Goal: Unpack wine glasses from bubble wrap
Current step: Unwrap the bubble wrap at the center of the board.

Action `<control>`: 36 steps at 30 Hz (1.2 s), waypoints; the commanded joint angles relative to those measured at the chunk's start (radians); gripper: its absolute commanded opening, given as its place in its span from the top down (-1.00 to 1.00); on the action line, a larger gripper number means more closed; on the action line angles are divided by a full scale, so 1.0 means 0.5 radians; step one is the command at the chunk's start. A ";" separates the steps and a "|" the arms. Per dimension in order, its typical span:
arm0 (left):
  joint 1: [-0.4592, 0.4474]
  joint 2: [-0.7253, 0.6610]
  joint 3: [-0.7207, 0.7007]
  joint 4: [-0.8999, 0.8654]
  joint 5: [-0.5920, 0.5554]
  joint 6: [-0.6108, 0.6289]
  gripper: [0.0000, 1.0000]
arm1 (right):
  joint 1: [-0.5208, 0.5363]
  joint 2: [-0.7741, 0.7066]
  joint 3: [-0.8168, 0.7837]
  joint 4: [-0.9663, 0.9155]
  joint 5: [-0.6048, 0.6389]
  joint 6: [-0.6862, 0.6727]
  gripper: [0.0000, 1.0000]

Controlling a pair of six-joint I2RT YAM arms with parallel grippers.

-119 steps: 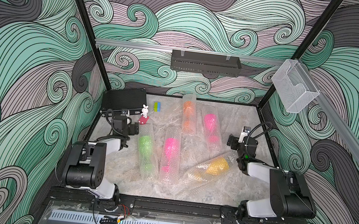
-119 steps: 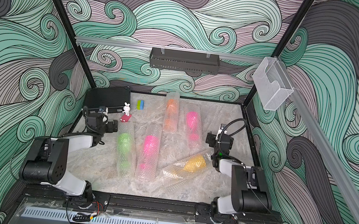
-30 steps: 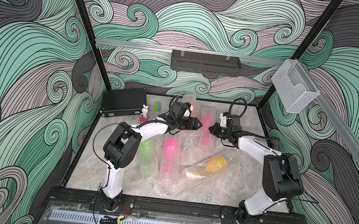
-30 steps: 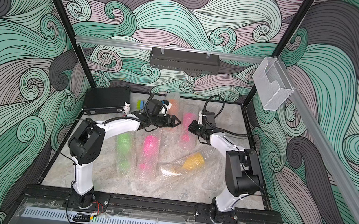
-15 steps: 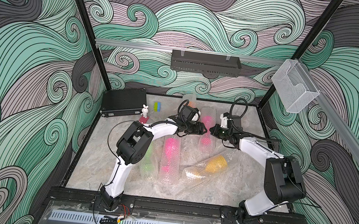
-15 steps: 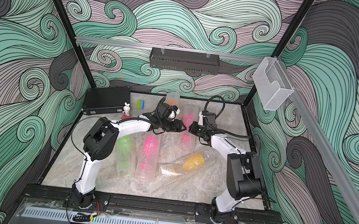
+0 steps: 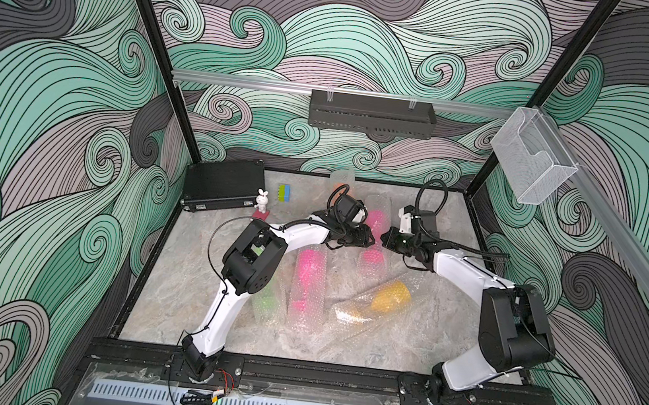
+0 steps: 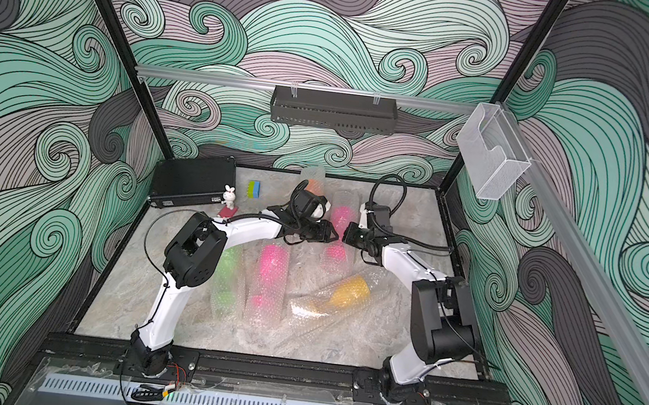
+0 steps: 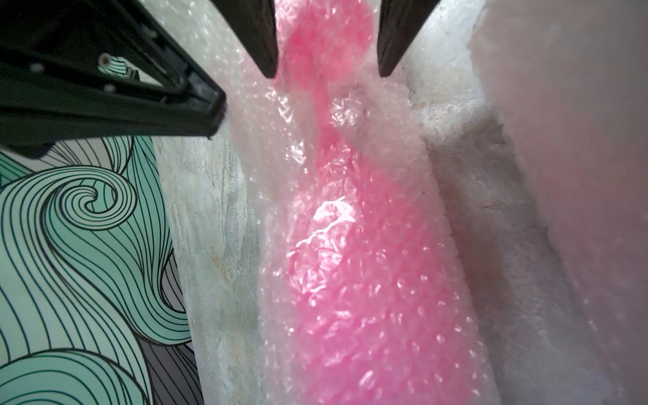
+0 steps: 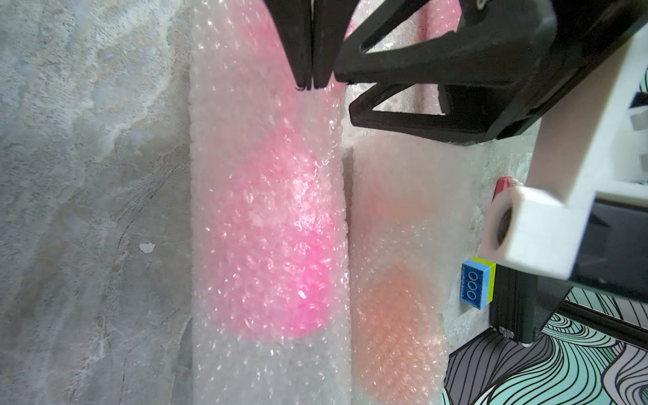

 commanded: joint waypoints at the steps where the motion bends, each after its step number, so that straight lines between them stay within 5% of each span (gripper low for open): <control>1: -0.020 0.061 0.081 0.005 0.051 -0.010 0.19 | 0.001 -0.053 -0.027 -0.030 0.027 -0.033 0.81; 5: -0.025 0.104 0.125 -0.006 0.105 -0.022 0.30 | 0.001 -0.052 -0.021 -0.043 0.022 -0.049 0.78; 11: -0.038 0.110 0.159 -0.053 0.103 0.014 0.81 | 0.001 -0.065 -0.016 -0.079 0.053 -0.095 0.75; 15: -0.041 0.088 0.157 -0.058 0.101 0.031 0.95 | 0.004 -0.059 0.014 -0.130 0.090 -0.121 0.66; 25: -0.059 0.003 0.178 -0.151 0.024 0.118 1.00 | 0.044 -0.015 0.159 -0.285 0.248 -0.235 0.30; 36: -0.081 -0.014 0.269 -0.292 -0.008 0.180 1.00 | 0.098 0.117 0.264 -0.380 0.499 -0.317 0.27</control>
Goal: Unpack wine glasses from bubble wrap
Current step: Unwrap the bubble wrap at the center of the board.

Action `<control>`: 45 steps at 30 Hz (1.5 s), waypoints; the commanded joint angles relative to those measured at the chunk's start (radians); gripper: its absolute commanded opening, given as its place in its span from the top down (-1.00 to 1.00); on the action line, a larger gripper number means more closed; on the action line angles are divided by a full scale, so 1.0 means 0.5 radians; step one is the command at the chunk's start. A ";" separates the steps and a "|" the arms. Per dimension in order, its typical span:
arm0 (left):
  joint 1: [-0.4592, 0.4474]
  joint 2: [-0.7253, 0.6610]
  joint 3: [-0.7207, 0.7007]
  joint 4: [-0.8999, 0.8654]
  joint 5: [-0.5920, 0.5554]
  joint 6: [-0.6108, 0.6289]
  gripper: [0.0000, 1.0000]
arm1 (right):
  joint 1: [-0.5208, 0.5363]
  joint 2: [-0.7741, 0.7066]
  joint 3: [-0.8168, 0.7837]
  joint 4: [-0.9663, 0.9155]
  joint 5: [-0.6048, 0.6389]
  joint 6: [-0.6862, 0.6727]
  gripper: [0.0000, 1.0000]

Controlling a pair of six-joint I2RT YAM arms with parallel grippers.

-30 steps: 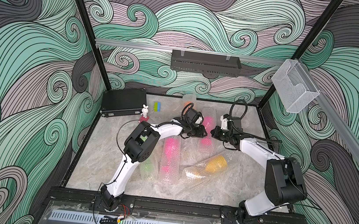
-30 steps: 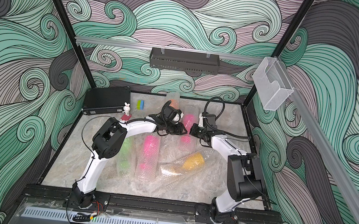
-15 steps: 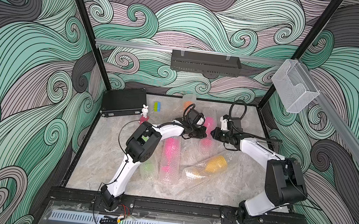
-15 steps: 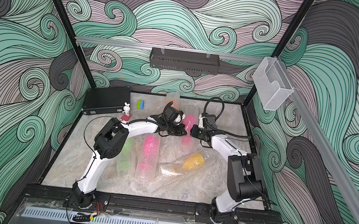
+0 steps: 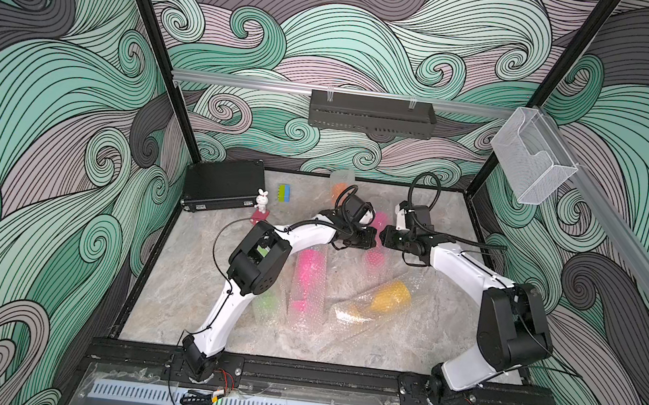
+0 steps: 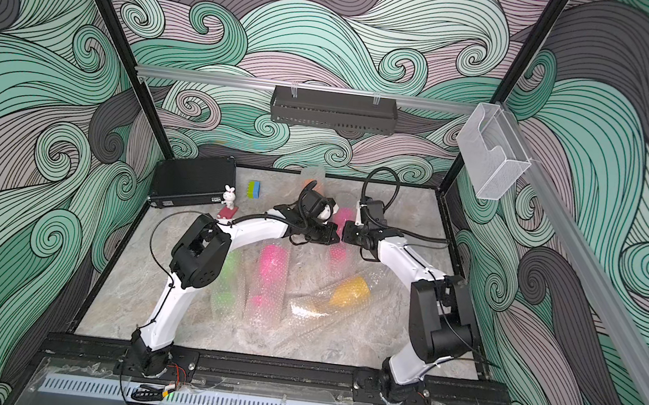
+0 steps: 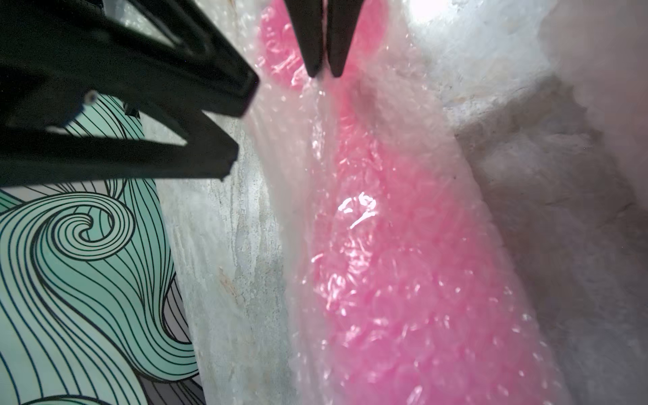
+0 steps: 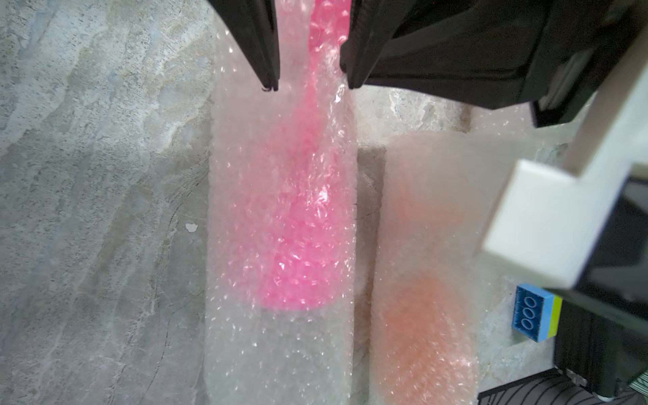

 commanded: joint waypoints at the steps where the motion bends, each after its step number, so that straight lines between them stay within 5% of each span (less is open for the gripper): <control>1: -0.015 -0.095 0.058 -0.083 -0.023 0.046 1.00 | 0.003 0.078 0.070 -0.077 0.130 -0.056 0.27; 15: -0.017 -0.133 0.042 -0.080 -0.011 0.064 1.00 | 0.003 0.200 0.134 -0.100 0.334 -0.063 0.29; 45: -0.050 -0.119 -0.043 -0.050 0.038 0.133 1.00 | -0.009 0.394 0.383 0.047 0.089 0.118 0.26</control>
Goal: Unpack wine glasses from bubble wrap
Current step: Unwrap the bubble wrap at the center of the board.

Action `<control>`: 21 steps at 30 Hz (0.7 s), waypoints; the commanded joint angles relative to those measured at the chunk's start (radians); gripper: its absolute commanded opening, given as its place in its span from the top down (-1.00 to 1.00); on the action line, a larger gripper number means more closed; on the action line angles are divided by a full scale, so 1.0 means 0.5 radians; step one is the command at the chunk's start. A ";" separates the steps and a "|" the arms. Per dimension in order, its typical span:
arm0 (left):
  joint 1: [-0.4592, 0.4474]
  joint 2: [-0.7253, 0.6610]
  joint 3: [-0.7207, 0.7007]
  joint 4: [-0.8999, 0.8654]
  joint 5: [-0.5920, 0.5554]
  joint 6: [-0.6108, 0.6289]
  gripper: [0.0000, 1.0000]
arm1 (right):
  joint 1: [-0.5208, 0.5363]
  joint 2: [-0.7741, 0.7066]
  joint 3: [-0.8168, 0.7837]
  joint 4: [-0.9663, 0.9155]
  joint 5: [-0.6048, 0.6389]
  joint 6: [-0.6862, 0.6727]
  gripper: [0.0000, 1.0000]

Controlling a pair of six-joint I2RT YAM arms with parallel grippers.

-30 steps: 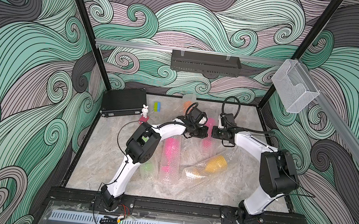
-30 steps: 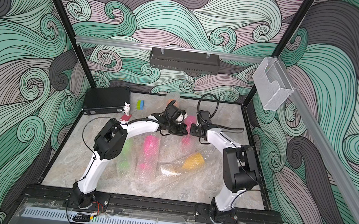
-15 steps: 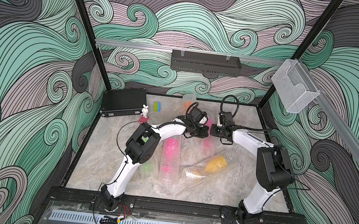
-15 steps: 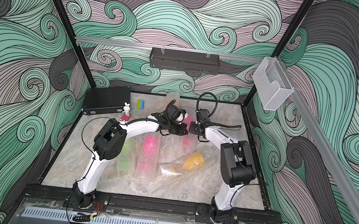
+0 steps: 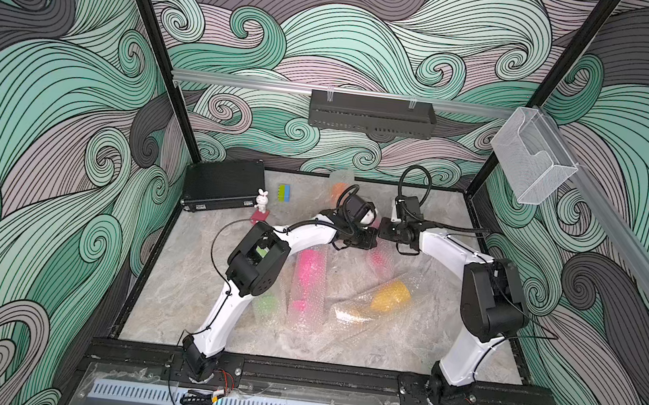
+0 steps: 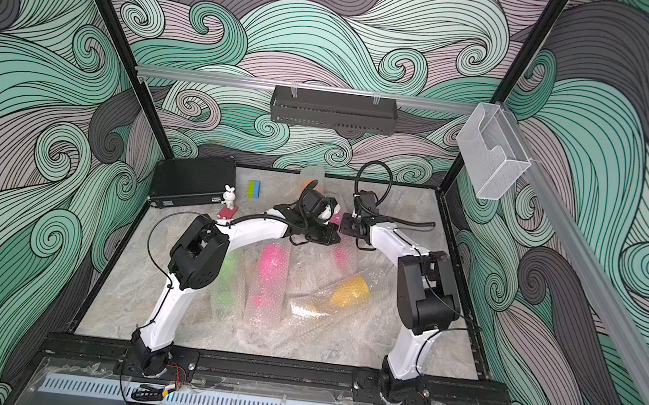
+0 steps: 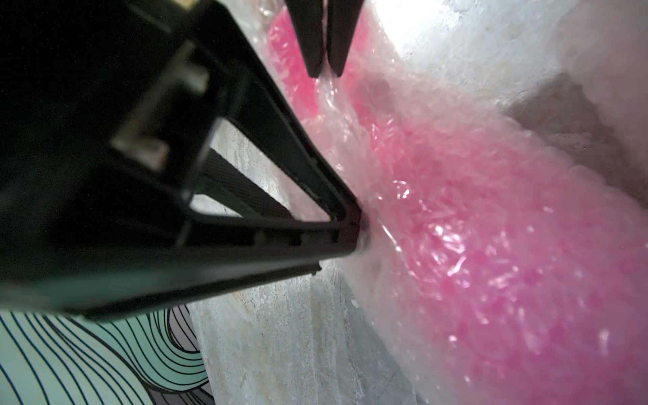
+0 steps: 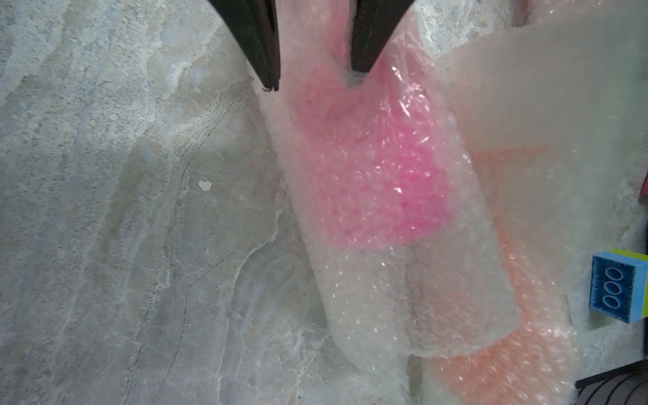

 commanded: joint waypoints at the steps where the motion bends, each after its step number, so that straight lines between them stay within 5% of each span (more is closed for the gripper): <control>1: -0.039 -0.087 -0.030 -0.032 0.048 0.055 1.00 | -0.014 0.024 0.055 0.100 -0.060 0.065 0.26; 21: -0.038 -0.076 -0.145 -0.048 0.014 0.122 1.00 | -0.205 0.000 -0.033 0.317 -0.412 0.349 0.41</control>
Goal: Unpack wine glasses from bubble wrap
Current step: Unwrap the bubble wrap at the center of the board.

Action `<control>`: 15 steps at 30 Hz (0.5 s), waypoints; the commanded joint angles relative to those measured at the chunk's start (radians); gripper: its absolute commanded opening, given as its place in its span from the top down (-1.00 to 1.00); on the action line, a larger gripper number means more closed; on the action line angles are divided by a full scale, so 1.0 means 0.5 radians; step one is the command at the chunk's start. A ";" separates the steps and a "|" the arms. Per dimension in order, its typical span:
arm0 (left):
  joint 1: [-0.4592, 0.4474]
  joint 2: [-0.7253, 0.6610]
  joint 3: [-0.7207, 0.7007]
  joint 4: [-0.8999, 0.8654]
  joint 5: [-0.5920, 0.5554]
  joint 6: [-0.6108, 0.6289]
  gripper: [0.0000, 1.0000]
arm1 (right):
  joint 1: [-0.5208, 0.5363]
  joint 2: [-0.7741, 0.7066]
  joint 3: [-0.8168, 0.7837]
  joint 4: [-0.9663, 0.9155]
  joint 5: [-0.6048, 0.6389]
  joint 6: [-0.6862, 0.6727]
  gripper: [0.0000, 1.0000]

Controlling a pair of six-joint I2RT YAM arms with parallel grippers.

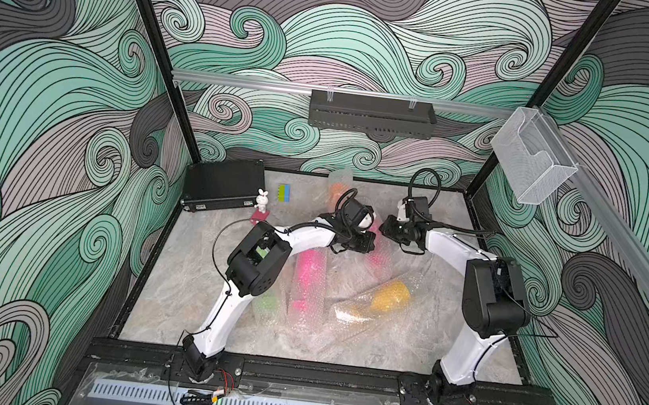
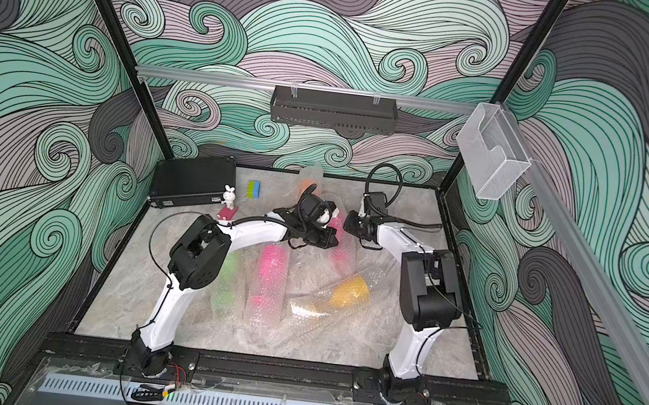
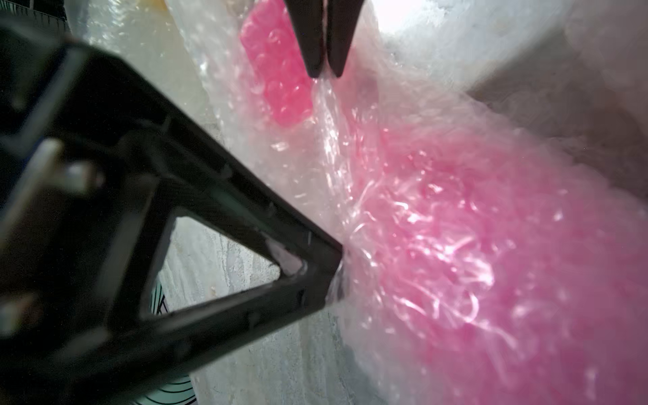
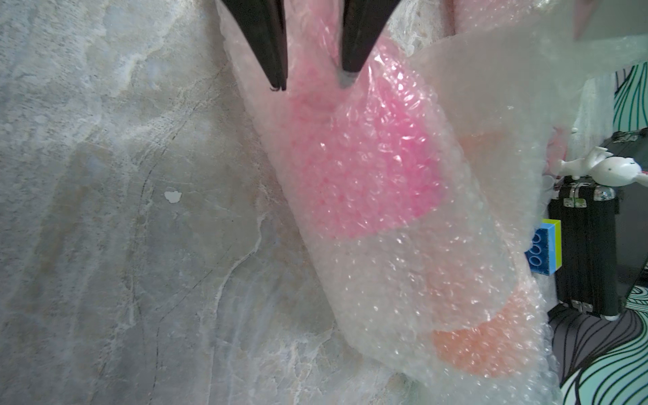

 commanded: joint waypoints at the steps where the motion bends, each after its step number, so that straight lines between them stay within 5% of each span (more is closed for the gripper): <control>1: -0.040 -0.075 -0.039 -0.144 0.028 0.044 1.00 | -0.052 -0.019 -0.008 0.218 -0.019 0.073 0.41; 15: -0.038 -0.060 -0.020 -0.176 0.015 0.072 1.00 | -0.150 -0.055 -0.091 0.374 -0.220 0.259 0.39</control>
